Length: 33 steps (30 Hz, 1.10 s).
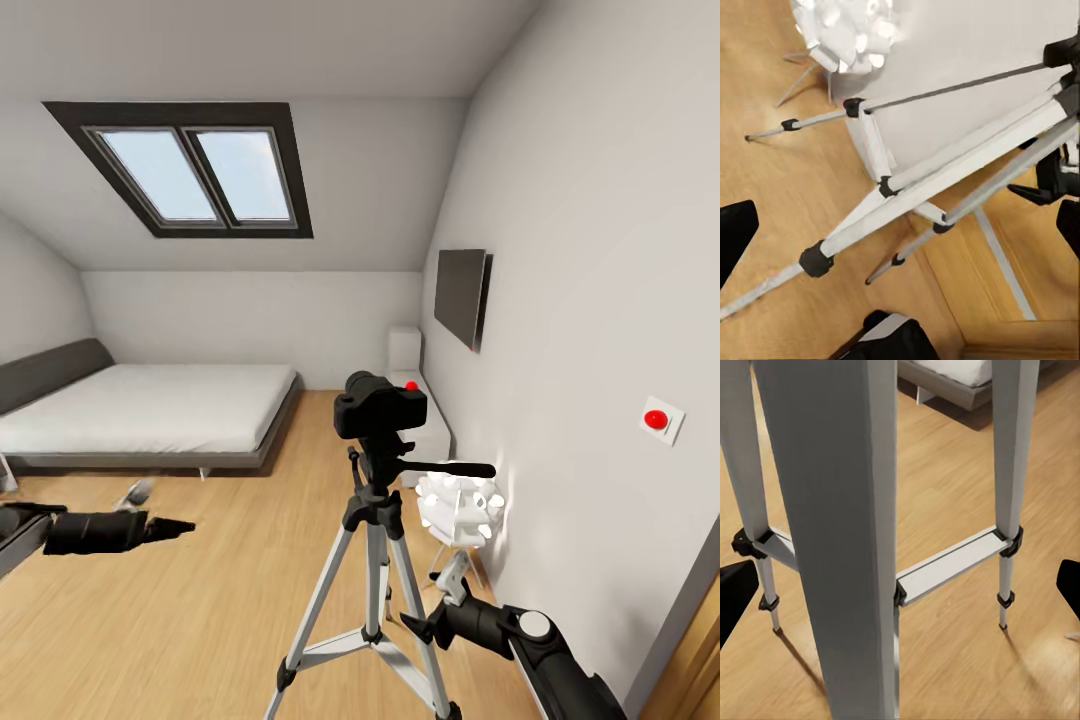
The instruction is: Attach the digital camera to the camera tripod in the bedroom.
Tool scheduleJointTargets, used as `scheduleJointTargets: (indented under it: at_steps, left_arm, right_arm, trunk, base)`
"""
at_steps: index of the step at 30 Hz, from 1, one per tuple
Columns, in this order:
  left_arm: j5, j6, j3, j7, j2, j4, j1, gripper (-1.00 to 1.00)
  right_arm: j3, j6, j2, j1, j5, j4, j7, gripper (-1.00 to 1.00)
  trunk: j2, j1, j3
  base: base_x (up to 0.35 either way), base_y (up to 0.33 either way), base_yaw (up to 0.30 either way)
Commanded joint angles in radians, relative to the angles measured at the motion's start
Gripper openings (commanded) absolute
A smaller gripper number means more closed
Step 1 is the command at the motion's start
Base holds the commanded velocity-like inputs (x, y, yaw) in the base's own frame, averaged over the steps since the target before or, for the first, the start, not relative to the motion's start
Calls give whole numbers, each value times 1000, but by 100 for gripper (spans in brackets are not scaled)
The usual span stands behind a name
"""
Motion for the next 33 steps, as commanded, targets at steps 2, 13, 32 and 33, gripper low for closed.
scheduleJointTargets:
  at_steps: [2,13,32,33]
  left_arm:
    - [9,-27,0,7,-1,27,111,100]
    - [82,-464,20,215,-262,673,290,100]
    - [426,-527,16,833,-470,715,500,100]
    - [426,-528,15,833,-473,715,505,100]
  right_arm:
    - [0,5,0,0,3,-2,3,100]
    - [1,4,-1,4,3,-3,4,100]
    - [0,-13,-8,61,11,3,-4,100]
    - [0,-13,-8,62,15,3,-4,100]
  trunk:
    - [-1,1,-1]
    - [-1,1,-1]
    - [-1,1,-1]
    - [-1,1,-1]
  base:
    - [0,0,0]
    - [0,0,0]
    - [0,0,0]
    - [0,0,0]
